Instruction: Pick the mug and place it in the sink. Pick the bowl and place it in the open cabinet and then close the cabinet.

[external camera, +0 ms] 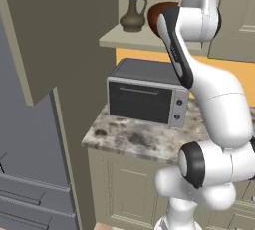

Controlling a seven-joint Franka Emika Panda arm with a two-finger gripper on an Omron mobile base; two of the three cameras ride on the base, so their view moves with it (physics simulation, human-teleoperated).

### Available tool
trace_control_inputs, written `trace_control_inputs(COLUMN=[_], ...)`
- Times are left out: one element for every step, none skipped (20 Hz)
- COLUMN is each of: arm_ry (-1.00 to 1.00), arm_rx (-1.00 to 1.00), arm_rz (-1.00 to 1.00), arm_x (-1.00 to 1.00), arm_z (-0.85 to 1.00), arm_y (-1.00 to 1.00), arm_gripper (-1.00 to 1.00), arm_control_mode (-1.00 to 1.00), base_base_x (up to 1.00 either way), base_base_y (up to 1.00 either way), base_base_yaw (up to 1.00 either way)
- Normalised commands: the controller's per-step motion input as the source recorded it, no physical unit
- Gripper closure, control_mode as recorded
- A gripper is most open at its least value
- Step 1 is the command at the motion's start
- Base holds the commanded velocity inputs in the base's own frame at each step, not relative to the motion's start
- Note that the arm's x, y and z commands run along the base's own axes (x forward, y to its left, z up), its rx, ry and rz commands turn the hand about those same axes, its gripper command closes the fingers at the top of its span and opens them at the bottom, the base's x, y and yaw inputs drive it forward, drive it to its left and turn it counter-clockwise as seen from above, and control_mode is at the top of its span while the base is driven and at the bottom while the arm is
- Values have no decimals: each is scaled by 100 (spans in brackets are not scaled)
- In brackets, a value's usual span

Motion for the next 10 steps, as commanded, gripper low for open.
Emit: trace_control_inputs(arm_ry=[0,-3,-8,-8,-4,0,0,0,0,-1], arm_rx=[0,0,-3,-3,-1,0,0,0,0,0], arm_rz=[0,0,0,0,0,0,0,0,0,0], arm_x=[22,22,17,18,21,24,28,29,29,26], arm_z=[0,0,0,0,0,0,0,0,0,-1], arm_y=[0,0,0,0,0,0,0,-1,-4,-4], arm_gripper=[100,100,100,100,100,100,100,100,100,100], arm_control_mode=[-100,-100,-100,-100,-100,-100,-100,-100,-100,-100], base_base_x=[0,0,0,0,0,0,0,0,0,0], base_base_y=[0,0,0,0,0,0,0,0,0,0], base_base_yaw=[0,0,0,0,0,0,0,0,0,0])
